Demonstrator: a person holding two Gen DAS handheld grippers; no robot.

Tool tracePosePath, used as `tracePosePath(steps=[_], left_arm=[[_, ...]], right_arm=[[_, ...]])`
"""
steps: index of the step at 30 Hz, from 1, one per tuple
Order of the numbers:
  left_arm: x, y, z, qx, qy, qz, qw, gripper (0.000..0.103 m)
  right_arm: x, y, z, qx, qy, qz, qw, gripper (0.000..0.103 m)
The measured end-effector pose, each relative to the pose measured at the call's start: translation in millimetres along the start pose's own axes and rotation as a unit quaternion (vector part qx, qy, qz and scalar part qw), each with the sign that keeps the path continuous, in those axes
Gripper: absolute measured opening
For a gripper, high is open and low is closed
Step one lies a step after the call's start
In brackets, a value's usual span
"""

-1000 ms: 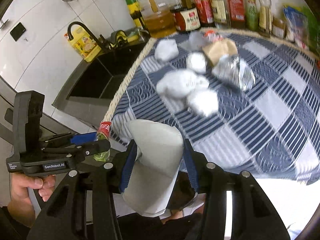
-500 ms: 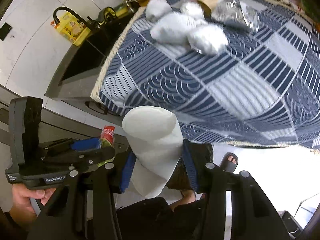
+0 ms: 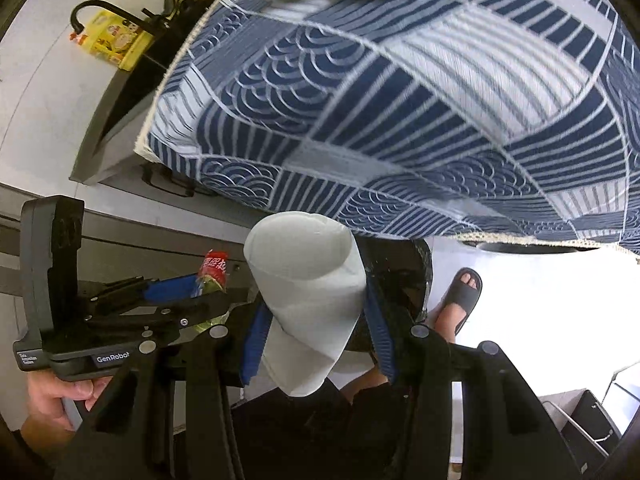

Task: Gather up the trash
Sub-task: 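Open the left tool over the bin while the right tool releases the paper cup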

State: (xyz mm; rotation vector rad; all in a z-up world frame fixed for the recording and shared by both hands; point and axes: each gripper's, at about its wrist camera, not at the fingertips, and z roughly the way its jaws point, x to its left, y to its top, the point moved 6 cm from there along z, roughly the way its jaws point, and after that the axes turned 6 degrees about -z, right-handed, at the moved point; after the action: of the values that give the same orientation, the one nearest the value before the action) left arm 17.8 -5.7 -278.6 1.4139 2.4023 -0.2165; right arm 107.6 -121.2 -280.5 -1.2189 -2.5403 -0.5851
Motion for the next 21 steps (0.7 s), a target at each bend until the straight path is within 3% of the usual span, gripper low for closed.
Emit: tracePosePath(steps=[7,10,21], left_arm=[[10.2,-6.9,18.4,0.022,0.005,-0.020,0.9996,0.050],[14.6,-7.9,24.9,0.030,0.003,-0.034,0.9990,0.067],[20.1,-5.5,26.2,0.031,0.002,-0.043,0.9986,0.067]], right_arm=[[-4.3,-3.9,19.3,0.023,0.019,0.026,0.999,0.047],[-8.4,-3.2,21.1,0.024,0.024,0.040,0.999,0.059],[-15.4,0.9,16.0,0.018,0.026,0.056,0.998,0.059]])
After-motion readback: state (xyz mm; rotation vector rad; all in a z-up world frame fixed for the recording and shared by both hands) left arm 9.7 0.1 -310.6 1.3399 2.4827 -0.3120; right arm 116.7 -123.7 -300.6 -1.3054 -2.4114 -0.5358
